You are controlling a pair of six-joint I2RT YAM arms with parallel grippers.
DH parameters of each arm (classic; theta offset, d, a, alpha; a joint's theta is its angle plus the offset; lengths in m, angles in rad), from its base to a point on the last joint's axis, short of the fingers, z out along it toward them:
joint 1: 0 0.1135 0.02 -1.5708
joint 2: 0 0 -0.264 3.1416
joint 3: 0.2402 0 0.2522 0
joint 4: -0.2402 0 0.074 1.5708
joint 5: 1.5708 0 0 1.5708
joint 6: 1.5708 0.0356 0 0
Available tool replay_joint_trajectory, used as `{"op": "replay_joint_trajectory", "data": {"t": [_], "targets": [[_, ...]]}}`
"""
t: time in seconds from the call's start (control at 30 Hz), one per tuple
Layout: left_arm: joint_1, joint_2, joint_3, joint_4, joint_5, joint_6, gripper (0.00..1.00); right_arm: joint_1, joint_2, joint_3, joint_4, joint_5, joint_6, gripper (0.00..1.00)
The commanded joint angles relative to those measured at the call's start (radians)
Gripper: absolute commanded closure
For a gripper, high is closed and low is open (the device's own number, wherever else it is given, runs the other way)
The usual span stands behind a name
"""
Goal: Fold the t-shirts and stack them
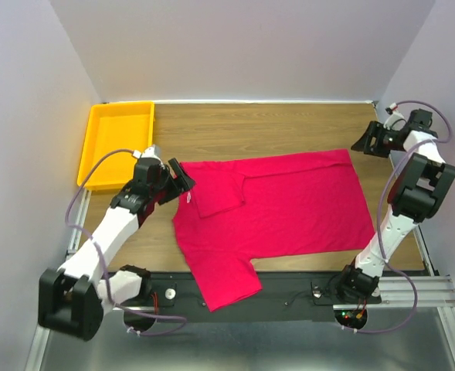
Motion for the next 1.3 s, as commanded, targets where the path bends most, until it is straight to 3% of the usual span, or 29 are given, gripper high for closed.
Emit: {"op": "replay_joint_trajectory", "data": {"t": [0.0, 0.13, 0.5, 1.07, 1.27], "targets": [[0.100, 0.179, 0.051, 0.279, 0.046, 0.106, 0.17, 0.056, 0.071, 0.103, 0.067, 0.061, 0.103, 0.27], [0.137, 0.345, 0.149, 0.349, 0.089, 0.149, 0.22, 0.078, 0.146, 0.172, 0.071, 0.097, 0.125, 0.28], [0.146, 0.655, 0.364, 0.296, 0.147, 0.256, 0.27, 0.133, 0.207, 0.171, 0.071, 0.151, 0.097, 0.36], [0.146, 0.832, 0.469, 0.227, 0.087, 0.261, 0.39, 0.133, 0.204, 0.171, 0.076, 0.182, 0.103, 0.42], [0.146, 0.878, 0.516, 0.227, 0.071, 0.256, 0.50, 0.131, 0.215, 0.186, 0.078, 0.182, 0.114, 0.47]]}}
